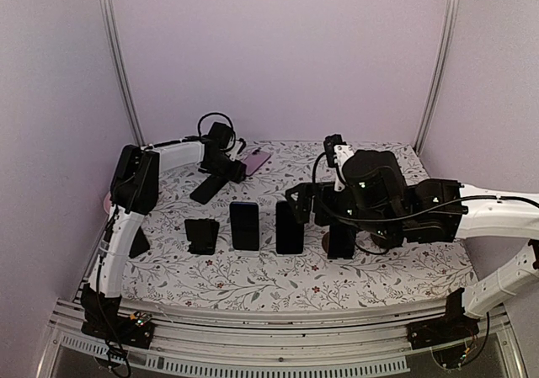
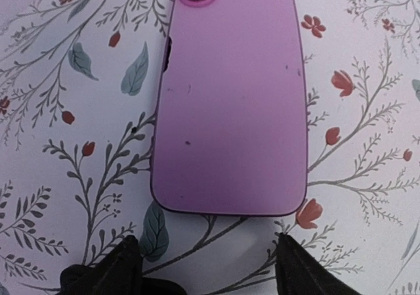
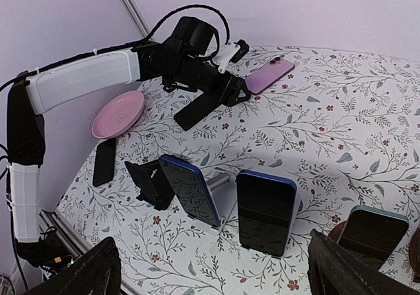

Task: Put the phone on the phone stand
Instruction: Move the phone to the center of the board.

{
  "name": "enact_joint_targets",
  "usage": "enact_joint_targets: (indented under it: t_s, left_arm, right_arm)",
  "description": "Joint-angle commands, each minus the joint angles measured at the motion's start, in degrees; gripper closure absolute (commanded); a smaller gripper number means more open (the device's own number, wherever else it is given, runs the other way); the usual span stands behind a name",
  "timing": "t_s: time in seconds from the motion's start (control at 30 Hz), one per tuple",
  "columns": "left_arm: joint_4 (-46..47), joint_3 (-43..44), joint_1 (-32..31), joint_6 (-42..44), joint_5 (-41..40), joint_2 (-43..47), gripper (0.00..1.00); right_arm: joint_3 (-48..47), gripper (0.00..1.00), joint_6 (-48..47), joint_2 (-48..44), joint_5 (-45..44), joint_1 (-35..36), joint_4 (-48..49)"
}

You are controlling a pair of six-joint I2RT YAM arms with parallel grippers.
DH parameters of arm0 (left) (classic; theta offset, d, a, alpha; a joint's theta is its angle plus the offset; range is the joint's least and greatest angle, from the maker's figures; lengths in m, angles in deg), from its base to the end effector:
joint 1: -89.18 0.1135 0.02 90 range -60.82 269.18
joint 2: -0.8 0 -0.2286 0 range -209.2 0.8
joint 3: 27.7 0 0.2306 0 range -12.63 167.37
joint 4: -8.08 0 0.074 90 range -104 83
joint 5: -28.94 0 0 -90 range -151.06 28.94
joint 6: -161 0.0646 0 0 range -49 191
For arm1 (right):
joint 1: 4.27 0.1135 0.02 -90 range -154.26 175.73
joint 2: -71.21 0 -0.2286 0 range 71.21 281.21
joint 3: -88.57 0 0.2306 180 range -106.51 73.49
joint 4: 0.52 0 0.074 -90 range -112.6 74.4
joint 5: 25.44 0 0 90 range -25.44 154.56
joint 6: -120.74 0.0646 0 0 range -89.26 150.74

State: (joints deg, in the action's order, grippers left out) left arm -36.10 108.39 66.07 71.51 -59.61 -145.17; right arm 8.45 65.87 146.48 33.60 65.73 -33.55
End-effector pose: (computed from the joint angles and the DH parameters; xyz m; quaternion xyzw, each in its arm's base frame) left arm 0.4758 -0.2048 0.0897 0.1985 0.9302 -0.0723 0.3002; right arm 0.1358 0.2759 0.2930 -0.1169 0.8299 0.2539 0.4828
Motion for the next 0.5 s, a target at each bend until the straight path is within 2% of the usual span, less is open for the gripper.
enact_joint_targets:
  t_s: [0.0,0.1,0.2,0.33,0.47]
  left_arm:
    - [1.09,0.5,-0.83,0.55,2.59,1.57,0.25]
    - [2.53,1.79,-1.04,0.81,3.23,1.15,0.12]
    - [0.49,6.73,-1.05,1.24,2.21,-2.1,0.04]
    - [-3.8,16.57,-1.25,1.65,1.18,-8.57,0.03]
    - [-4.06,18.41,-1.17,0.8,1.14,-11.46,0.03]
  right_arm:
    - [0.55,0.01,0.55,-1.44,-0.55,-0.3,0.66]
    - [0.53,0.01,0.63,-1.36,-0.84,-0.33,0.54]
    - [0.46,0.01,0.63,-1.21,-0.94,-0.38,0.55]
    - [0.04,0.01,0.55,-0.78,-1.18,-0.39,0.46]
    - [-0.39,0.01,0.07,-0.44,-1.32,-0.47,0.47]
